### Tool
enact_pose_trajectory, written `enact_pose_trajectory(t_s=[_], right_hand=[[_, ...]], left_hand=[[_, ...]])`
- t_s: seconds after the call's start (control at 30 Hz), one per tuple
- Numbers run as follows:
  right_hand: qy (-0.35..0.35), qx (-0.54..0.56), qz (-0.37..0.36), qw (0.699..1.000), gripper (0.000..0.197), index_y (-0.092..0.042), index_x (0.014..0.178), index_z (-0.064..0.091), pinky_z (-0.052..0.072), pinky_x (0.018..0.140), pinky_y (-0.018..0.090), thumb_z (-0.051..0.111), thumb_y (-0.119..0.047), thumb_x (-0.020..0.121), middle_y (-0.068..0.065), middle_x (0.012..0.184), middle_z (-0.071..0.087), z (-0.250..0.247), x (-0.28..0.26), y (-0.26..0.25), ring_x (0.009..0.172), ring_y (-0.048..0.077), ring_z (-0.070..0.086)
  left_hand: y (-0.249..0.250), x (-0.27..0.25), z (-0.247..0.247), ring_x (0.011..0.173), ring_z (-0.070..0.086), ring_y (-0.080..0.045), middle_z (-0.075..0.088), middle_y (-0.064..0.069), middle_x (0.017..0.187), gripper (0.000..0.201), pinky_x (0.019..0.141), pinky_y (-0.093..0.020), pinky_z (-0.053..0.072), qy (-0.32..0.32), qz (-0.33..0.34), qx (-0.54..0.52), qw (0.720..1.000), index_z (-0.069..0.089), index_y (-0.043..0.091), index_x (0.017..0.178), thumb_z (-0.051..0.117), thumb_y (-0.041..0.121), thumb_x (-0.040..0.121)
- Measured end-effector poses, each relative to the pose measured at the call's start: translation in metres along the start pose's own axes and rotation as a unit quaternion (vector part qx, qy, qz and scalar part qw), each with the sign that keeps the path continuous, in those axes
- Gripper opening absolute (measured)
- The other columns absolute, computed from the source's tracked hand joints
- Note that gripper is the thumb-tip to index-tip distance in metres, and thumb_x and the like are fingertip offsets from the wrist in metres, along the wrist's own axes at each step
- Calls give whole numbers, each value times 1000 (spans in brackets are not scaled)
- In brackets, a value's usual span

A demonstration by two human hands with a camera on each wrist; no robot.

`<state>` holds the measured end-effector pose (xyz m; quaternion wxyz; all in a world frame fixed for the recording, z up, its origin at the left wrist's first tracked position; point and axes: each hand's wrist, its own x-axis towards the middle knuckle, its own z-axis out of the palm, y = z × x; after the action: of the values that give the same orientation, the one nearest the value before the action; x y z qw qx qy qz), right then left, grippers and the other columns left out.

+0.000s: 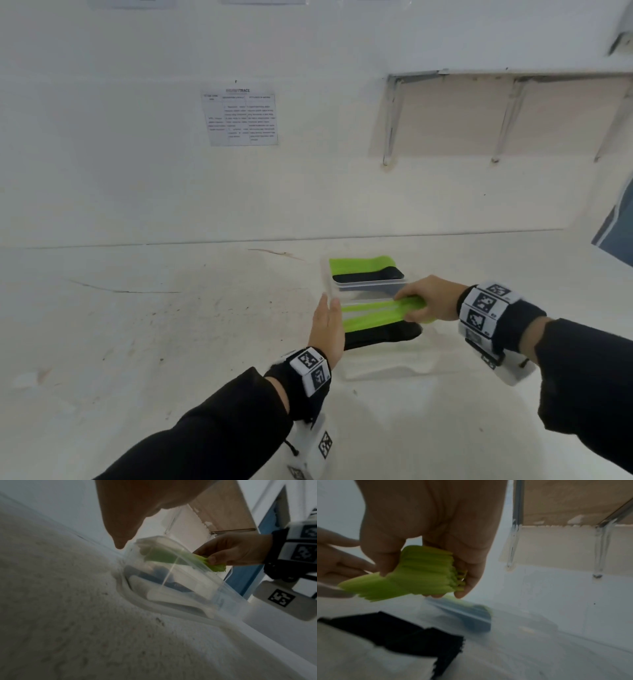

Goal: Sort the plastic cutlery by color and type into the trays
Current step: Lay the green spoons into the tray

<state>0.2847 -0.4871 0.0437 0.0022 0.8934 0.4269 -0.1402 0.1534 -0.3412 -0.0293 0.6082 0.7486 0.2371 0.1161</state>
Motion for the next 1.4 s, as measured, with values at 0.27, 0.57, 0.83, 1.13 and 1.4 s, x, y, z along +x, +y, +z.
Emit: enact_pose_trajectory(t_s=[0.27,0.57,0.83,1.13,1.4], right_hand=[[-69,-58,-40,995,38,-16,128,48,39,93,25,53,-24,91,3,127,53,19,21,-4,105,18,51],[-133,-155,-21,979,68,-17,141,37,37,106,35,66,-35,83,7,141,41,23,37,-12,129,26,41],[-119,-175,2,977,53,-17,135,41,42,96,35,60,-29,87,7,137,41,17,46,-20,122,25,46],[-133,-208,30,968,37,0,118,60,49,78,32,59,-21,87,16,112,60,12,50,-35,100,31,61],[-130,-214,44,967,43,-1,121,56,49,86,35,61,-28,88,15,123,56,18,50,-39,110,30,59]], left_hand=[[-14,9,14,145,7,-11,6,1,158,52,115,-22,4,3,-7,6,1000,7,13,150,19,32,103],[-18,13,15,146,2,-11,2,0,159,54,116,-23,2,-7,5,38,999,4,11,150,21,30,103],[-20,15,14,146,2,-12,1,0,159,54,116,-24,3,-14,10,47,999,2,12,150,22,30,103],[-21,14,14,146,3,-12,2,-1,159,55,115,-22,3,-17,8,55,998,1,12,150,22,30,103],[-22,14,13,146,3,-11,2,-1,159,55,115,-21,3,-19,13,54,998,1,11,150,23,29,103]])
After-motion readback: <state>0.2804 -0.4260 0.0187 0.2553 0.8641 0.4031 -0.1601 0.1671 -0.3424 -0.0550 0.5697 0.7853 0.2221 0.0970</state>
